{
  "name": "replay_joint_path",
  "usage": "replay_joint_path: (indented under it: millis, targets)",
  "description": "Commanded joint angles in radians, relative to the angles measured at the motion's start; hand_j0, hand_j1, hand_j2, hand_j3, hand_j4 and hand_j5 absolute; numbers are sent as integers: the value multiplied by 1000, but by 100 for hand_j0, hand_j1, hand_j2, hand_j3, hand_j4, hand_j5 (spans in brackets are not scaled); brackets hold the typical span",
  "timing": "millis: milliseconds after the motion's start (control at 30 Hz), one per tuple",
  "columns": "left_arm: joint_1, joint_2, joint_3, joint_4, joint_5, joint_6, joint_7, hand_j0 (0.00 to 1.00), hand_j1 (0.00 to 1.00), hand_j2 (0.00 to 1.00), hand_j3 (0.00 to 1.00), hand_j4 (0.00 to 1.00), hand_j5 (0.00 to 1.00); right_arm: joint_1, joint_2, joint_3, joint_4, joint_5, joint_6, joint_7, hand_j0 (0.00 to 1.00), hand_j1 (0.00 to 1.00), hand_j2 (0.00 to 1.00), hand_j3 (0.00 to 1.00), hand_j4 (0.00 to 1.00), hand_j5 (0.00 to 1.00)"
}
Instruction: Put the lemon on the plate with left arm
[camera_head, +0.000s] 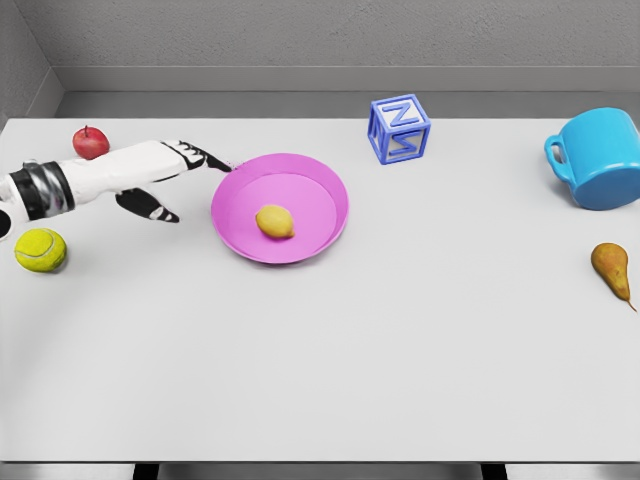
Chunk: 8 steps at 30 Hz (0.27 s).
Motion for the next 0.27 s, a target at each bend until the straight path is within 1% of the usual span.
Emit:
replay_joint_path:
  millis: [0, 33, 67, 100, 133, 233]
  targets:
    - [5, 83, 109, 19, 39, 4, 1, 100, 100, 100, 100, 100, 100, 0, 0, 0, 0, -1, 0, 0, 100, 100, 100, 100, 100, 100]
    - [20, 97, 126, 30, 45, 4, 1, 100, 100, 100, 100, 100, 100, 0, 0, 0, 0, -1, 0, 0, 100, 100, 100, 100, 100, 100]
    - [54, 112, 159, 30, 57, 4, 1, 100, 100, 100, 100, 100, 100, 0, 0, 0, 0, -1, 0, 0, 100, 100, 100, 100, 100, 100]
    - [68, 115, 168, 31, 94, 4, 1, 100, 100, 100, 100, 100, 100, 0, 0, 0, 0, -1, 0, 0, 100, 100, 100, 100, 100, 100]
    - [75, 115, 168, 31, 121, 4, 1, 100, 100, 100, 100, 100, 100, 0, 0, 0, 0, -1, 0, 0, 100, 100, 100, 100, 100, 100]
    - [81, 115, 168, 30, 126, 4, 1, 100, 100, 100, 100, 100, 100, 0, 0, 0, 0, -1, 0, 0, 100, 100, 100, 100, 100, 100]
